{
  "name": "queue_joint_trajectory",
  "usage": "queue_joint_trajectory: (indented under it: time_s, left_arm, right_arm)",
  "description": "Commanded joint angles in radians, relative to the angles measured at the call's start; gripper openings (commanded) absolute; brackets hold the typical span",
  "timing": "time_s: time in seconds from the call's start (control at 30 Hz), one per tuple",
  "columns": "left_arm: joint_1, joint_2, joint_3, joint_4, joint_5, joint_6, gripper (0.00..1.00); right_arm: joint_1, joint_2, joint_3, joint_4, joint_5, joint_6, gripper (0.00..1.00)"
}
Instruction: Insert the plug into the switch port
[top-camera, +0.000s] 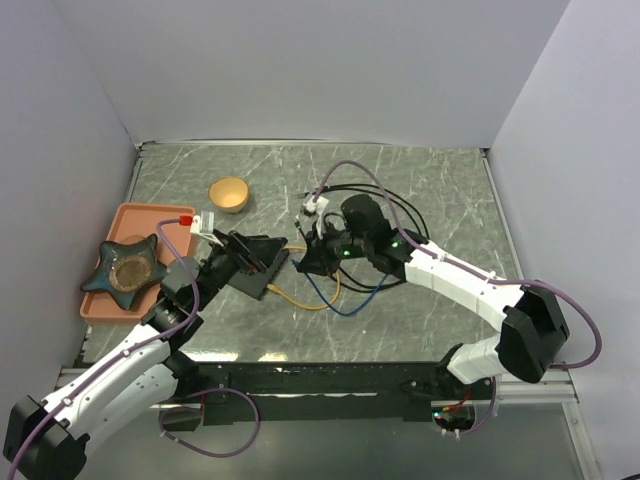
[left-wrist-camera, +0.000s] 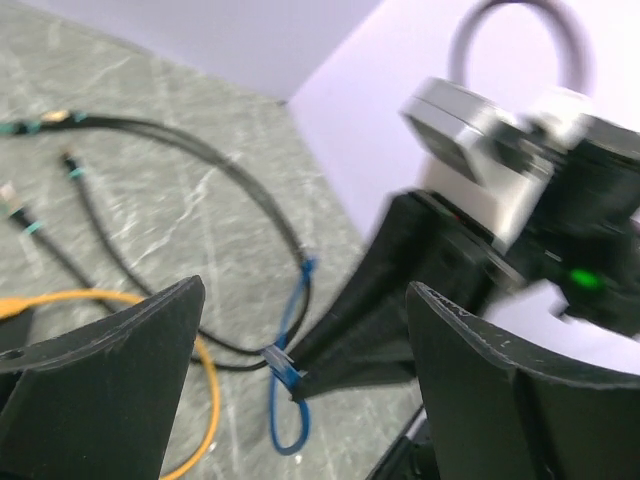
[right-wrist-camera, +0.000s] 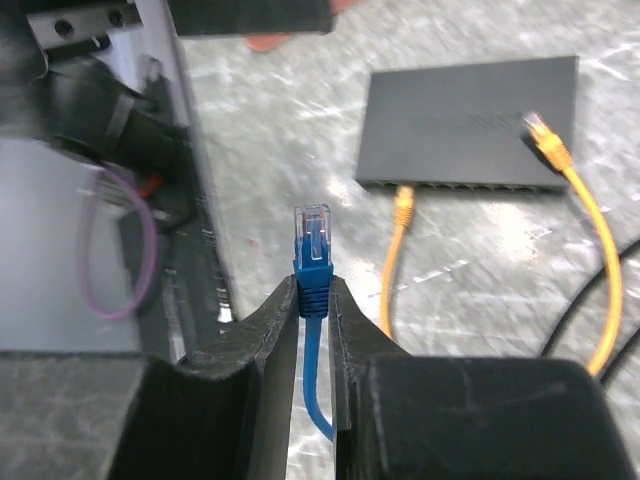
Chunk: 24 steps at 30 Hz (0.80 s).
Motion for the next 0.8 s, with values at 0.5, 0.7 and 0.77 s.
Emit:
queue_joint_trajectory:
  time_s: [0.5, 0.7, 0.77]
  left_arm:
    - [-0.003, 0.010, 0.073, -0.188, -0.173, 0.010, 0.89]
    - [-0.003, 0.012, 0.068, -0.189, -0.182, 0.015, 0.89]
    - [-0.003, 0.012, 0.070, -0.191, -0.184, 0.018, 0.89]
  right_arm:
    - [0.386, -0.145, -0.081, 0.076, 0.910, -0.284, 0.00]
    - [0.444, -0.187, -0.136, 0.154, 0.989, -0.332, 0.00]
    - [0.446, -0.176, -0.132, 0.149, 0.999, -0.333, 0.00]
